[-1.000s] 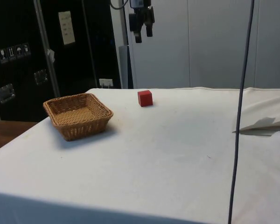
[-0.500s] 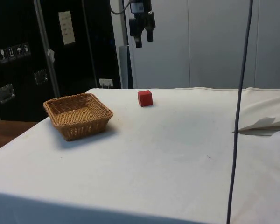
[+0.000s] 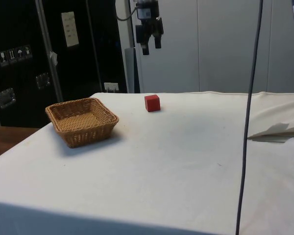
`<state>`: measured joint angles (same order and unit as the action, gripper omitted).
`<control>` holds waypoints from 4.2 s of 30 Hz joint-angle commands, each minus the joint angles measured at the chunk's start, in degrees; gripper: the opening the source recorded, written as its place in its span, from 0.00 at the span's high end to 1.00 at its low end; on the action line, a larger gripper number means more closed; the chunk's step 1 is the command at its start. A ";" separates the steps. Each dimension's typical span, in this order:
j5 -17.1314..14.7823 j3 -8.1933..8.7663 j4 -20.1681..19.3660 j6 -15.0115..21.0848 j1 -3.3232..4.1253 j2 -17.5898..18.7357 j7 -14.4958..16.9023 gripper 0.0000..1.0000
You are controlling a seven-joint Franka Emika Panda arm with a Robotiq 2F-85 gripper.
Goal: Pick up the cube and place it into the basket.
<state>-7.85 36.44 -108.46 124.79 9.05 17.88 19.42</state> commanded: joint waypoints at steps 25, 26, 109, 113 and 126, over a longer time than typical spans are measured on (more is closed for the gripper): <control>-2.41 0.00 -0.17 2.06 0.06 3.61 -2.18 0.00; -2.92 -0.11 -0.34 2.69 0.00 3.78 -2.46 0.00; -7.33 -1.26 -2.92 12.26 0.46 10.66 -25.44 0.00; -7.33 -1.49 -2.75 12.89 0.40 11.34 -26.93 0.00; -7.39 -1.95 -2.12 15.30 0.34 13.98 -32.03 0.00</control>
<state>-14.55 34.84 -110.81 139.57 9.63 31.46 -12.32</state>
